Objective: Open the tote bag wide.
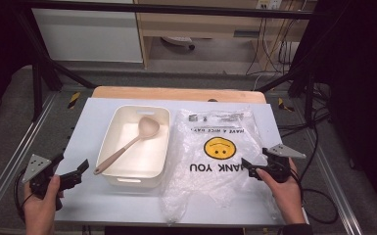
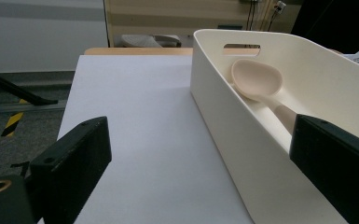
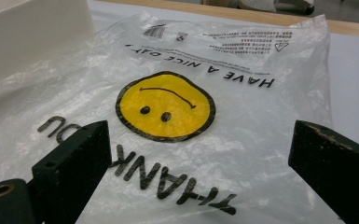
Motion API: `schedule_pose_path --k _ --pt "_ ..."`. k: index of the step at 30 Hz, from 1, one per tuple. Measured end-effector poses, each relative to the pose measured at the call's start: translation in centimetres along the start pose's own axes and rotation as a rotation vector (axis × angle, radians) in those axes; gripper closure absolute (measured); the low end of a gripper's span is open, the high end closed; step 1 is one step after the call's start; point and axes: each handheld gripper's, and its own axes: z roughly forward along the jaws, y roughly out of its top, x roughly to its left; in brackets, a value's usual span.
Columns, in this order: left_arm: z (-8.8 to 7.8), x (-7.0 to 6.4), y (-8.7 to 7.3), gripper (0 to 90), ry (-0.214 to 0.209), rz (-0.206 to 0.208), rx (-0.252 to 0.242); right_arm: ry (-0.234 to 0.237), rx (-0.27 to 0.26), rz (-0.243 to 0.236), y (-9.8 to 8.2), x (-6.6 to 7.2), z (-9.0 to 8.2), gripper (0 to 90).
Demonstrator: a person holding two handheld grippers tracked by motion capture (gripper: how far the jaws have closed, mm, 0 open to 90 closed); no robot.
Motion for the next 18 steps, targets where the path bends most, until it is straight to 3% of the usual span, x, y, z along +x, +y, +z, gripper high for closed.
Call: schedule_pose_path --k 9,18 --pt "0.3 0.2 -0.2 5.0 0.008 -0.005 0.019 -0.025 0.005 -0.004 1.6 -1.9 0.8 7.0" --pt "0.5 0.6 -0.7 5.1 0.024 -0.021 0.035 -0.078 0.066 -0.012 3.3 -6.0 3.9 11.6"
